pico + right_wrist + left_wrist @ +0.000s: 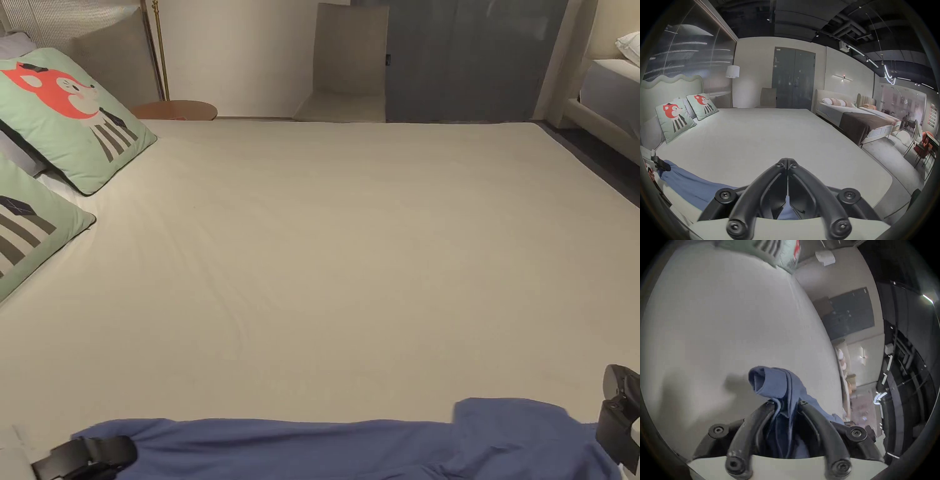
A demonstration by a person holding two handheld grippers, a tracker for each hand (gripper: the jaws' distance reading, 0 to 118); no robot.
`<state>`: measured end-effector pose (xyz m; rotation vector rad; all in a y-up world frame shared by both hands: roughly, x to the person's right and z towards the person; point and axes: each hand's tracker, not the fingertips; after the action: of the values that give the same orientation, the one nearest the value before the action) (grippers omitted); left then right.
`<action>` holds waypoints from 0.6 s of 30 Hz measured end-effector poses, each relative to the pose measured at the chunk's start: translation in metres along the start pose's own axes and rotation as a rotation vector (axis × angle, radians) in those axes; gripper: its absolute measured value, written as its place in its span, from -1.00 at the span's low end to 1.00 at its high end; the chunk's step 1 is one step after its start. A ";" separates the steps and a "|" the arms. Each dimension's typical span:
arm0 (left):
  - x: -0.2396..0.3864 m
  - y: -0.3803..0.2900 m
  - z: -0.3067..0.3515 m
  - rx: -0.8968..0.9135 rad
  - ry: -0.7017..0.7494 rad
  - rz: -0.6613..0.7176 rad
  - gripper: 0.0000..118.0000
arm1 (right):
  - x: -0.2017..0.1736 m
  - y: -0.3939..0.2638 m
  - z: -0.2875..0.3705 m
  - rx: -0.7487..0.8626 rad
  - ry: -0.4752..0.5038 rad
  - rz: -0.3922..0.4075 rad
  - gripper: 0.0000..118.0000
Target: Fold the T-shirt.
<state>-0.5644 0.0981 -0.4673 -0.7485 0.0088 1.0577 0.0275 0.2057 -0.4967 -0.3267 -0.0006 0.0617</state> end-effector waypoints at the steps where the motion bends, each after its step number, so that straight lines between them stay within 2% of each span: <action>1: 0.003 0.001 0.007 0.014 0.038 -0.010 -0.86 | 0.000 -0.003 -0.002 -0.004 0.009 -0.005 -0.99; 4: 0.021 -0.003 0.014 -0.007 0.061 -0.074 -0.86 | -0.005 -0.008 -0.005 -0.012 0.030 -0.015 -0.99; 11: 0.103 -0.043 -0.030 -0.137 -0.118 -0.256 -0.86 | -0.005 -0.025 -0.015 -0.015 0.092 -0.029 -0.99; 14: 0.125 -0.067 -0.079 -0.203 -0.059 -0.369 -0.86 | -0.003 -0.023 -0.010 -0.009 0.109 -0.047 -0.99; 18: 0.153 -0.114 -0.128 -0.226 0.011 -0.407 -0.86 | 0.014 -0.025 -0.006 -0.003 0.105 -0.071 -0.99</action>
<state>-0.3530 0.1153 -0.5548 -0.9144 -0.2475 0.6709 0.0432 0.1808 -0.4946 -0.3327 0.0917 -0.0263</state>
